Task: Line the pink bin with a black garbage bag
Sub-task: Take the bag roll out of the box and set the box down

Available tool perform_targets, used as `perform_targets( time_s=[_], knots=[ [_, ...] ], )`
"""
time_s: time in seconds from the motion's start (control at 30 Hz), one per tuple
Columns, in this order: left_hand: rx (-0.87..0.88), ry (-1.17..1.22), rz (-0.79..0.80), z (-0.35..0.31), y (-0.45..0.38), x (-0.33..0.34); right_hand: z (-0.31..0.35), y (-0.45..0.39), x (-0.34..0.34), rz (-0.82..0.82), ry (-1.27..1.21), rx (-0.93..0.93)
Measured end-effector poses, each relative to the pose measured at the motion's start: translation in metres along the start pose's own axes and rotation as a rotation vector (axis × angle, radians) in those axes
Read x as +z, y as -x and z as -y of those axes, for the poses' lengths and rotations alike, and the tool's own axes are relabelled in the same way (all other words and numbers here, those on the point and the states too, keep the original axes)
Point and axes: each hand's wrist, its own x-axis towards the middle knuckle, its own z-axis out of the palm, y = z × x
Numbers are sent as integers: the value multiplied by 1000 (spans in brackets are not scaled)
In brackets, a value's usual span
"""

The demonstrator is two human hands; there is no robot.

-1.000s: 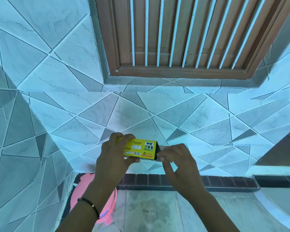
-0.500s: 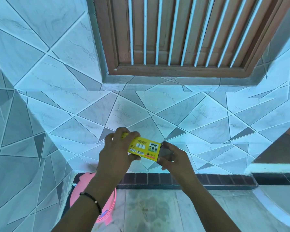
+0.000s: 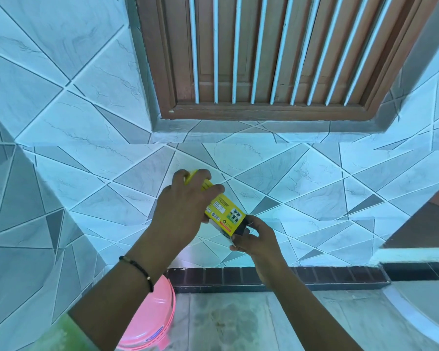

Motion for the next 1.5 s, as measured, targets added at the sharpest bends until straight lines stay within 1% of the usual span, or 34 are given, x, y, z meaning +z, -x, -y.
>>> perform_targets(
  time_s=[0.07, 0.2, 0.23, 0.3, 0.43, 0.57, 0.7, 0.8, 0.97, 1.2, 1.37, 1.43, 1.5],
  knots=[
    [-32, 19, 11, 7, -1, 3, 4, -4, 1, -42, 111, -37],
    [-129, 81, 75, 18, -6, 3, 10, -13, -3, -115, 461, -230],
    [-156, 106, 91, 22, -7, 5, 13, -15, -5, -125, 517, -272],
    [-208, 135, 100, 34, -9, 6, 21, -19, -10, -153, 538, -300],
    [-282, 175, 87, 63, -16, 12, 39, -23, -21, -234, 396, -251],
    [-294, 195, 85, 86, -33, 15, 49, -26, -29, -282, 108, -225],
    [-324, 210, 78, 101, -66, 20, 58, -36, -35, -364, -86, -250],
    [-362, 233, 64, 107, -98, 31, 63, -52, -42, -366, -187, -247],
    [-404, 241, 31, 113, -161, 64, 69, -92, -52, -328, -196, -215],
    [-396, 222, 149, 126, -243, 112, 80, -144, -62, -202, -226, -149],
    [-357, 207, 183, 134, -274, 133, 81, -168, -68, -118, -202, -121],
    [-320, 148, 150, 140, -277, 143, 79, -174, -68, -100, -182, -119],
    [-331, 108, 128, 141, -278, 150, 77, -180, -67, -97, -171, -112]
  ],
)
